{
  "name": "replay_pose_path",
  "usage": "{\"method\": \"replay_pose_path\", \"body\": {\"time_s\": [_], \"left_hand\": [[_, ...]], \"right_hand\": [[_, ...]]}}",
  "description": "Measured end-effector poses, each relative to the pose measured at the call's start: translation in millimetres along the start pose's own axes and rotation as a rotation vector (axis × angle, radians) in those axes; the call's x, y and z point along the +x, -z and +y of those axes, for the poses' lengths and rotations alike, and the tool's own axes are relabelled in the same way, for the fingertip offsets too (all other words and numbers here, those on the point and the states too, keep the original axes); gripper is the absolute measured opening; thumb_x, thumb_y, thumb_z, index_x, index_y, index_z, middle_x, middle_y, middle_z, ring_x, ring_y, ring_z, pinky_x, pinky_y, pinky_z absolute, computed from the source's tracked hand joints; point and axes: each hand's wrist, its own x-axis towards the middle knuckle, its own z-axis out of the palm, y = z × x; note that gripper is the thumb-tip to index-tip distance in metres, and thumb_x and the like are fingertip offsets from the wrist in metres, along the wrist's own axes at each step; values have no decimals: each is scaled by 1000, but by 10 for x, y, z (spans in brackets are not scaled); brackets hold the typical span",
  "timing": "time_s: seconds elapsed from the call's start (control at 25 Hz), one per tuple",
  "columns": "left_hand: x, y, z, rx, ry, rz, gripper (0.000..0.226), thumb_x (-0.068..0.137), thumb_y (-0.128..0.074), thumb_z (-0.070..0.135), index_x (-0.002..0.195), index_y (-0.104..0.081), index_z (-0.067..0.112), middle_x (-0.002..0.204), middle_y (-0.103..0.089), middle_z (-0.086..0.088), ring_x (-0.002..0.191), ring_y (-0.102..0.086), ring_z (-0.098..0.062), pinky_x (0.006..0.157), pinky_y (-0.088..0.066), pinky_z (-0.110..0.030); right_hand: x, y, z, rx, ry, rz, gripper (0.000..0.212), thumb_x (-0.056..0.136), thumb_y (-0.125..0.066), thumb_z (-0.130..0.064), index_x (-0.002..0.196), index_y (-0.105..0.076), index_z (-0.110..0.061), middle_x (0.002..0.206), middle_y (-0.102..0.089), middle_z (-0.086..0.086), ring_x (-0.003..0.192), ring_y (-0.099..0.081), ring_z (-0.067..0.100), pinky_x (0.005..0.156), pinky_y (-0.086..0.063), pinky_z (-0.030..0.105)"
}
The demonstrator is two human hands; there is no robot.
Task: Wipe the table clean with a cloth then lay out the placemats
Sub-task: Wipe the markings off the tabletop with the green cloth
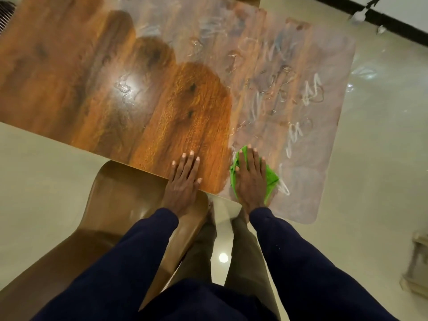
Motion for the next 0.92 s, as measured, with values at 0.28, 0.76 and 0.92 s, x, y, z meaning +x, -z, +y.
{"method": "replay_pose_path", "body": {"time_s": [0.28, 0.76, 0.92], "left_hand": [[84, -20, -41, -30, 52, -34, 61, 114, -25, 37, 168, -22, 8, 177, -14, -13, 165, -10, -32, 130, -18, -61], [-83, 29, -43, -48, 157, 3, 59, 115, -30, 31, 169, -19, 9, 178, -11, -12, 165, -7, -29, 132, -12, -58], [-148, 86, 0, -62, 199, 23, 60, 114, -31, 32, 169, -20, 9, 178, -10, -12, 165, -6, -30, 132, -13, -58]], "right_hand": [[-507, 37, 399, -112, 550, -175, 71, 103, -59, -24, 166, -28, -14, 174, -20, 15, 162, -18, 33, 131, -17, 56], [33, -108, -246, -225, 437, -161, 61, 113, -34, -36, 167, -19, -15, 176, -9, 16, 163, -7, 34, 130, -13, 58], [-206, 134, 484, -198, 665, -211, 59, 112, -37, -35, 167, -26, -16, 175, -17, 13, 162, -15, 32, 131, -15, 57]]}}
